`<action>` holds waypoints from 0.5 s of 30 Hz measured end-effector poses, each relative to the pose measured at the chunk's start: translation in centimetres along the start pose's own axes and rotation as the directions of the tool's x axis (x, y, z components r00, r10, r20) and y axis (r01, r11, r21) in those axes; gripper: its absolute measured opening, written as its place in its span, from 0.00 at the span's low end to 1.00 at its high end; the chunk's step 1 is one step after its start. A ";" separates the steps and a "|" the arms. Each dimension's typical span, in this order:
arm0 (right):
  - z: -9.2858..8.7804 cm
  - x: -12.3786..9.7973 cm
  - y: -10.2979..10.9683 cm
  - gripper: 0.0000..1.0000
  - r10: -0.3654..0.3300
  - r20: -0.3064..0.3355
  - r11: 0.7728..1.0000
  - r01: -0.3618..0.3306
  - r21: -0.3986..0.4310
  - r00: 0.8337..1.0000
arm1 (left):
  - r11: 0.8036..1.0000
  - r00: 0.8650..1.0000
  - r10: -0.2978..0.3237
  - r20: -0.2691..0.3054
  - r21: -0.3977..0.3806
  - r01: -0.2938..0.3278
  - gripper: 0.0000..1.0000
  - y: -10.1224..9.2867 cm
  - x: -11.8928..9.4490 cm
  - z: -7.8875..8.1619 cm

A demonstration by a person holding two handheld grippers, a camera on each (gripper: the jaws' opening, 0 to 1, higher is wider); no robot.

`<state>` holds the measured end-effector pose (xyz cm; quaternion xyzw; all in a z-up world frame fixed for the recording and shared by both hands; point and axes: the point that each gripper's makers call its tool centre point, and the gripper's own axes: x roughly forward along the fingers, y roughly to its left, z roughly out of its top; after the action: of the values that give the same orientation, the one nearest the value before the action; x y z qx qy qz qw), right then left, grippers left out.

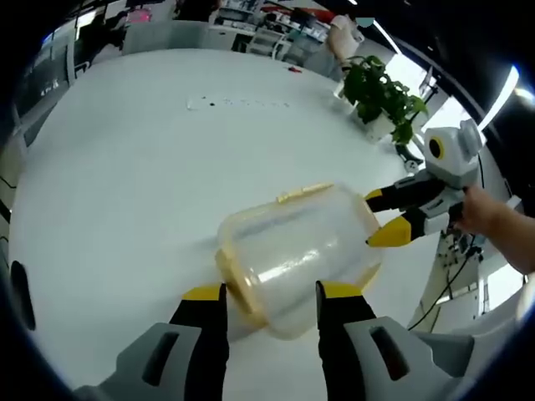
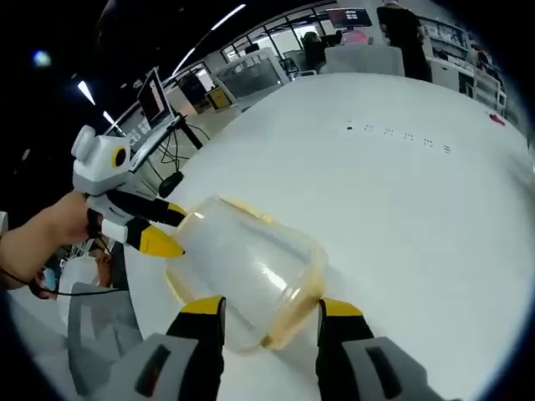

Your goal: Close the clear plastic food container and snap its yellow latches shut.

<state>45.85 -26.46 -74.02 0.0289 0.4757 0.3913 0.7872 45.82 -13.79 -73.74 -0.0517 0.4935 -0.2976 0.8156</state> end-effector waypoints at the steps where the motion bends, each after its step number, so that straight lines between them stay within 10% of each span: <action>1: 0.0 0.0 0.0 0.41 -0.001 -0.001 1.000 0.001 -0.002 1.000 | 1.000 1.000 0.001 0.000 0.003 -0.001 0.39 0.0 0.0 0.0; 9: 0.1 0.4 0.2 0.35 0.016 0.002 0.999 -0.016 0.034 1.000 | 0.997 0.996 -0.066 0.060 -0.044 0.069 0.34 -1.4 0.1 1.3; 10: -1.6 0.6 2.4 0.35 0.068 -0.059 0.989 -0.060 0.134 0.996 | 0.998 0.999 -0.038 0.018 0.052 0.037 0.34 -0.9 -0.4 0.7; 15: -0.2 0.5 0.6 0.36 0.029 -0.033 0.999 -0.028 0.042 0.999 | 1.000 1.000 -0.020 -0.003 0.015 0.020 0.34 -0.3 0.1 0.1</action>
<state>45.45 -25.77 -74.25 0.0452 0.4965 0.3932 0.7726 45.83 -14.14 -73.69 -0.0501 0.4918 -0.3093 0.8124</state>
